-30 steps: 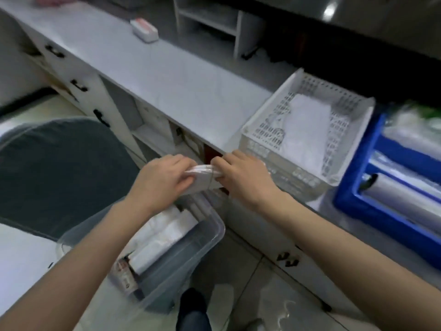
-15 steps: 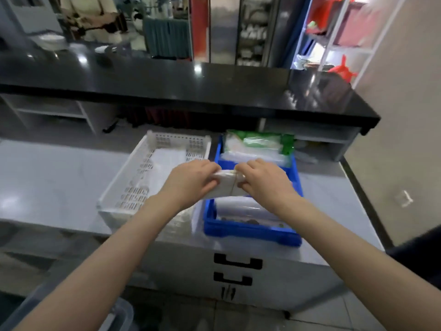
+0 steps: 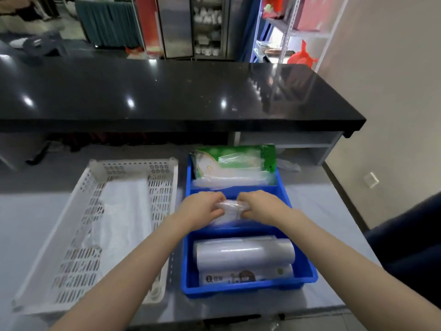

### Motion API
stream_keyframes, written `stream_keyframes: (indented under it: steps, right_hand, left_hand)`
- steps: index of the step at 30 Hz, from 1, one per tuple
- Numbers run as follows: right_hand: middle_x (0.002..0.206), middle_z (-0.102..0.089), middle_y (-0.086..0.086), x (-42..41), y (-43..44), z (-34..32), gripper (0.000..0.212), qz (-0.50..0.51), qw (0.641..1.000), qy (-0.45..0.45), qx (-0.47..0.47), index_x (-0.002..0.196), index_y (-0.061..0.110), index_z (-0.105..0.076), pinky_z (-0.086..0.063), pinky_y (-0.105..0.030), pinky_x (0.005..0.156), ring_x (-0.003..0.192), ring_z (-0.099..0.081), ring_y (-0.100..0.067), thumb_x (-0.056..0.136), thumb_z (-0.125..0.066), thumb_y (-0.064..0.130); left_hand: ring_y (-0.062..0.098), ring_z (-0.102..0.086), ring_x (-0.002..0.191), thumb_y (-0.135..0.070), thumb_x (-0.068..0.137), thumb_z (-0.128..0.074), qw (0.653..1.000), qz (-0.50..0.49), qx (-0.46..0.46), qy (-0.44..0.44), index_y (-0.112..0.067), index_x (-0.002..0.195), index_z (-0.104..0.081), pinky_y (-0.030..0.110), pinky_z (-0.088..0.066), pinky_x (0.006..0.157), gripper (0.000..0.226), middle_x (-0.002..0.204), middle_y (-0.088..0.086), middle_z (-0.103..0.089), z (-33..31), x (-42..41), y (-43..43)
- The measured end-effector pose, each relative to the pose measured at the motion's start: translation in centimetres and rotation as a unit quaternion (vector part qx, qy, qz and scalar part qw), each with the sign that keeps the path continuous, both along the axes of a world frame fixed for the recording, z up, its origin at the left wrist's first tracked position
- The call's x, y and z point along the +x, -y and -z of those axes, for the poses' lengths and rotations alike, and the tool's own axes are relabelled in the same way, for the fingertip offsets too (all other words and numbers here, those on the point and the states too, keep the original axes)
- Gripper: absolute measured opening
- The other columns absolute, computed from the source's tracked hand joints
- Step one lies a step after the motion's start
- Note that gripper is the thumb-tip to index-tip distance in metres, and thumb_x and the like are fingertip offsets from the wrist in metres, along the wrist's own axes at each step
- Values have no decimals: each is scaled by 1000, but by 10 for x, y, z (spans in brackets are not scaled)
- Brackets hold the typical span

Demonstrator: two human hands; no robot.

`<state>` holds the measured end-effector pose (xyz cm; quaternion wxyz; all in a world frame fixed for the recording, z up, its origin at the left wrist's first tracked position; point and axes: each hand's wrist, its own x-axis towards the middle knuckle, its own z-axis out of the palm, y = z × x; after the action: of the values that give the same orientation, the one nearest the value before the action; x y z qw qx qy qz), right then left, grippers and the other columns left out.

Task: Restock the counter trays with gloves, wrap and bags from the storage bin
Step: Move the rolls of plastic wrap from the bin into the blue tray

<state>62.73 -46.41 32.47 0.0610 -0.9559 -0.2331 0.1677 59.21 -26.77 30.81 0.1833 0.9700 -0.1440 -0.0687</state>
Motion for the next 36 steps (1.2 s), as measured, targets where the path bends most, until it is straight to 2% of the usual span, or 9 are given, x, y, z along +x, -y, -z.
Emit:
stream_keyframes:
  steps: [3,6,8,11,16,20,25,30,36]
  right_hand:
    - [107,-62,-5,7,0,15,33,8,1000,-12,8,113,24,-54,-42,-37,70,100,-57,-28,82,-64,29]
    - [122,-56,-1,7,1,25,58,-3,998,65,15,131,28,-48,-41,-40,88,114,-49,-25,77,-68,34]
    - [130,-50,0,4,5,29,66,-12,993,113,39,135,27,-46,-38,-38,99,121,-45,-23,75,-72,34]
    - [125,-52,1,-2,13,33,54,-20,990,133,48,129,26,-53,-38,-35,97,115,-47,-22,79,-71,37]
    - [118,-56,6,-7,12,33,41,-6,994,99,36,124,29,-56,-40,-35,89,108,-50,-20,85,-63,40]
    - [119,-54,4,-6,9,34,46,-3,997,82,12,128,29,-53,-43,-38,89,108,-49,-21,84,-64,38]
    - [125,-51,1,-5,3,35,49,6,996,92,10,132,26,-50,-41,-37,90,112,-48,-23,86,-64,33]
    - [131,-51,0,-18,1,16,47,-11,991,124,37,132,24,-51,-41,-39,95,118,-46,-24,87,-63,33]
    - [125,-57,-2,-79,-51,-20,31,-141,967,134,167,121,18,-61,-41,-37,96,115,-49,-25,92,-59,26]
  left_hand:
    - [21,-57,106,-36,89,-55,1000,8,11,9,-27,125,-50,40,-46,88,37,117,-2,-61,20,2,-1]
    - [22,-50,114,-37,84,-63,997,5,11,83,-25,134,-46,38,-42,95,54,126,-1,-55,29,4,-3]
    - [20,-49,112,-38,81,-67,994,4,9,111,-23,130,-51,35,-43,92,54,123,0,-52,33,3,-4]
    - [18,-50,104,-39,80,-65,995,-2,-5,104,-23,121,-58,30,-41,85,44,114,-4,-53,35,1,-5]
    - [11,-49,105,-49,77,-63,998,8,-16,53,-31,128,-50,30,-47,82,56,115,-10,-49,33,0,-2]
    - [15,-46,103,-44,85,-57,998,30,38,46,-29,118,-57,32,-45,75,36,116,-7,-49,32,0,2]
    - [21,-45,102,-35,88,-57,993,1,98,72,-22,118,-53,33,-40,77,32,120,0,-50,28,0,12]
    - [20,-47,116,-37,88,-59,995,-45,18,86,-24,130,-51,36,-42,93,44,129,-2,-51,8,-29,-2]
    - [13,-56,101,-31,89,-58,957,-220,-77,175,-24,111,-62,30,-47,82,23,109,-6,-62,-16,-135,-54]
